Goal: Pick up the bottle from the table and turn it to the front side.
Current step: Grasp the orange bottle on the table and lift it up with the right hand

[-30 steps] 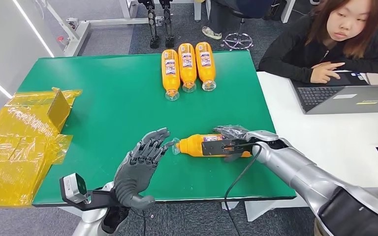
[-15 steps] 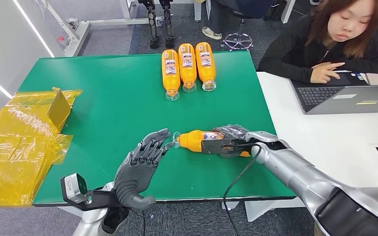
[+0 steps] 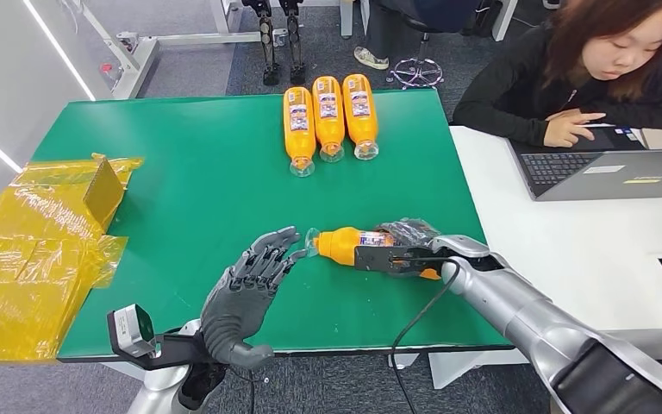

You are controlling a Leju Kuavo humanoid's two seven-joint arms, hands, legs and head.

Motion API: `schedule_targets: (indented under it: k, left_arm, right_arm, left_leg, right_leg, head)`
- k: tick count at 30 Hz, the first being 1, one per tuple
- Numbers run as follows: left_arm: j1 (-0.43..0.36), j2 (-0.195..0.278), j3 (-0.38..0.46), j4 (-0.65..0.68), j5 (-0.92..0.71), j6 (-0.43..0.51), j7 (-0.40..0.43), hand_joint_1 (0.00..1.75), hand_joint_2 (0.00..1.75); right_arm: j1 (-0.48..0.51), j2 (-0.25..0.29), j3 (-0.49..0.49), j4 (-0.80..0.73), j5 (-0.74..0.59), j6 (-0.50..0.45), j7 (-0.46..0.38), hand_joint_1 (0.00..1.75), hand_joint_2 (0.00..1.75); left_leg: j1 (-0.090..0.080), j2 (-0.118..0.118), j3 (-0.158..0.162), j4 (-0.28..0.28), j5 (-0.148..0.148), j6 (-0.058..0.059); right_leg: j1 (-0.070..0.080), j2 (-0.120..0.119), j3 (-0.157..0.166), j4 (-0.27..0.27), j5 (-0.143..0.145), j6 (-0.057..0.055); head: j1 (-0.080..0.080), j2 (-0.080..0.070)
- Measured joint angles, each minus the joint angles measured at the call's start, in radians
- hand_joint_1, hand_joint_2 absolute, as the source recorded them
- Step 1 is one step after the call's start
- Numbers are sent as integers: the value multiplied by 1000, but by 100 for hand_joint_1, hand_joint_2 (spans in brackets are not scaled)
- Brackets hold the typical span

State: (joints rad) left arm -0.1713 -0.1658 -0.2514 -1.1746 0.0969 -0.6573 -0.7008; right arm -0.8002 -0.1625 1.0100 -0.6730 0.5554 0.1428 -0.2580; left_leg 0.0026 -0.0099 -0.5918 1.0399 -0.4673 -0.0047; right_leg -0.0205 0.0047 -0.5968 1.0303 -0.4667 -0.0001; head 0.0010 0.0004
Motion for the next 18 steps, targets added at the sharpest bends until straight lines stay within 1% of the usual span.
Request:
schedule_targets:
  k: [18]
  left_arm:
    - [0, 2, 0, 0, -1, 1, 0, 0, 175]
  right_arm:
    - [12, -3, -17, -18, 17, -8, 6, 175, 175]
  left_leg:
    - [0, 0, 0, 0, 0, 0]
  right_leg:
    - [0, 0, 0, 0, 0, 0]
  head:
    - [0, 0]
